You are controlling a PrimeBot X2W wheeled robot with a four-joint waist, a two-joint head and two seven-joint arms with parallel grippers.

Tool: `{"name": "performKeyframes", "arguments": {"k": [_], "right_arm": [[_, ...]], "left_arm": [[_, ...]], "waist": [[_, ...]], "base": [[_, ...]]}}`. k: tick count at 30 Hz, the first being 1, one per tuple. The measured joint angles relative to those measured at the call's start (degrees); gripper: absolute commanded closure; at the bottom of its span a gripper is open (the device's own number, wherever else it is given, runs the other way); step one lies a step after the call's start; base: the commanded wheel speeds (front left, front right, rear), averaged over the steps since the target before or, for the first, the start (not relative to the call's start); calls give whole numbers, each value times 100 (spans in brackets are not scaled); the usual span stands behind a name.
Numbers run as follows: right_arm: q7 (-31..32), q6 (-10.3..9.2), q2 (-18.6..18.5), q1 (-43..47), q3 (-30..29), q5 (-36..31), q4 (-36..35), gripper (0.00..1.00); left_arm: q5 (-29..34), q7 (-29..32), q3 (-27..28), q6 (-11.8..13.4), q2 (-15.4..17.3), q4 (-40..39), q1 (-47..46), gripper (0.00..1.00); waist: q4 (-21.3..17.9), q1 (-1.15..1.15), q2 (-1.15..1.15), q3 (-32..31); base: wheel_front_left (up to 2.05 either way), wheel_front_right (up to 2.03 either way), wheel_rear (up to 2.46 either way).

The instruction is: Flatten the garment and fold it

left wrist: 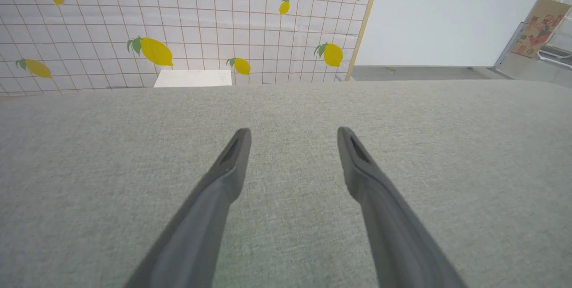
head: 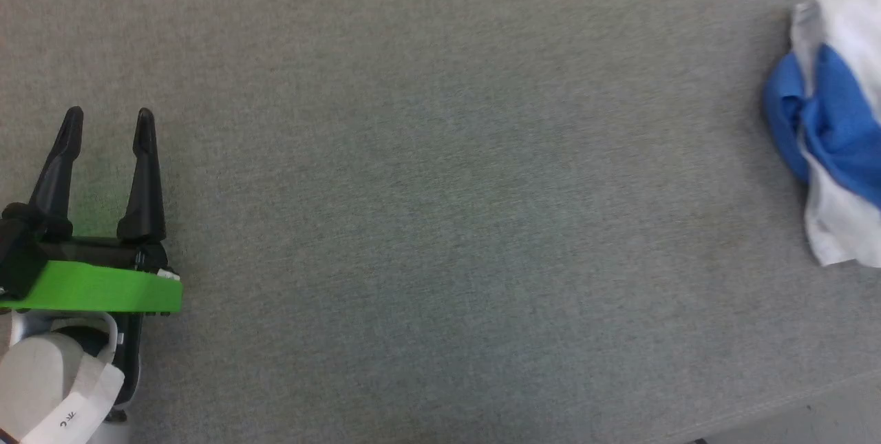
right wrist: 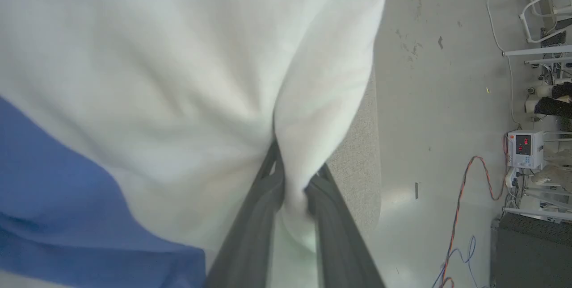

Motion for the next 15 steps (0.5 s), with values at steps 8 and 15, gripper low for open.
{"name": "performKeyframes", "arguments": {"k": [8, 15], "right_arm": [[-320, 0, 237, -71, -472, -516, 66, 0], [-942, -1, 151, -308, -577, -129, -332, 0]], "left_arm": [[-1, -34, -18, 13, -3, 97, 4, 0], [-65, -243, -53, 105, -164, 419, 27, 0]], "waist": [[248, 1, 0, 203], [316, 0, 0, -233]], "base": [[0, 0, 0], [0, 0, 0]]}}
